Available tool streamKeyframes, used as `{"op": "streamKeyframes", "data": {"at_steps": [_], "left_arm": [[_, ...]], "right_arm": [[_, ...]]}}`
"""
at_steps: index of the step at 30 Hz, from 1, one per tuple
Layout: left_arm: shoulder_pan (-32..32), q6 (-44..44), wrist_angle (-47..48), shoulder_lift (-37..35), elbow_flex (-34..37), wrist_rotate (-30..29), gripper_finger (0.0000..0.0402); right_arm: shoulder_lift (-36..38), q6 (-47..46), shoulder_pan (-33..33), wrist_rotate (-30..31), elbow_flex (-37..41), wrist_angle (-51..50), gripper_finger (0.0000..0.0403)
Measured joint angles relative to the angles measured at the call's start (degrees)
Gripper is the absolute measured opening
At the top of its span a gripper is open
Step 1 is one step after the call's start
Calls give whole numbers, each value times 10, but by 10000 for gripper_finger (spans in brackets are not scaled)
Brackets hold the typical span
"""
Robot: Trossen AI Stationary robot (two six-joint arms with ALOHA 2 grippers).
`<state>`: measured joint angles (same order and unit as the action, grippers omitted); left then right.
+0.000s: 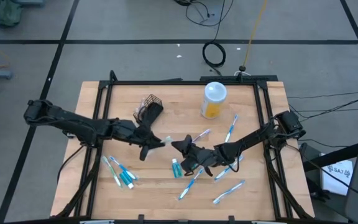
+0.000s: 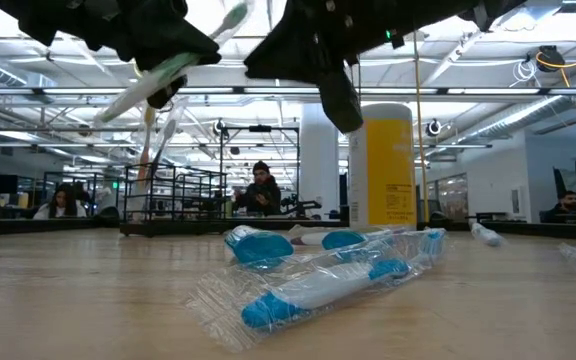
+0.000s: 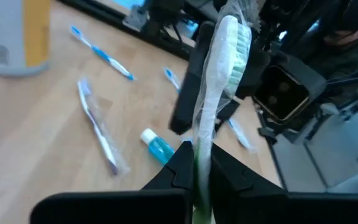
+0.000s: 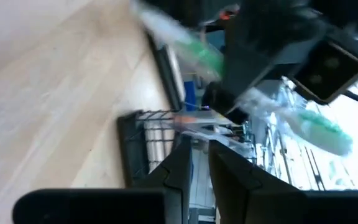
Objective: Pick & Place toothbrushing station
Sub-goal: Put the top right green toothbrush into the black wire organizer
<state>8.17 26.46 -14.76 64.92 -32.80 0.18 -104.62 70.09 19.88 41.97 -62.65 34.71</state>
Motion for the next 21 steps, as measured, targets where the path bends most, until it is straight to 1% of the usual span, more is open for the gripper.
{"op": "streamKeyframes", "data": {"at_steps": [4, 8, 10, 13, 16, 18, 19, 21], "left_arm": [[2, -5, 22, -14, 0, -29, 11], [2, 4, 31, -13, 0, -38, 26], [2, -4, 30, -13, 0, -48, 28], [2, -39, 29, -26, 0, -78, 18], [2, -85, 13, -66, 0, -94, 11], [2, -117, 11, -92, 0, -125, 13], [4, -138, 11, -108, 0, -143, 15], [9, -194, 3, -143, 0, -199, 16]], "right_arm": [[0, -12, 0, 0, 0, 60, 46], [0, -88, 0, 1, 0, 70, 56], [0, -105, 0, 9, 0, 71, 63], [0, -100, 0, 54, 0, 71, 71], [0, -142, 1, 131, 0, 76, 72], [1, -152, 1, 181, 0, 90, 68], [3, -151, 1, 195, 0, 96, 65], [8, -152, 0, 208, 0, 101, 60]]}}
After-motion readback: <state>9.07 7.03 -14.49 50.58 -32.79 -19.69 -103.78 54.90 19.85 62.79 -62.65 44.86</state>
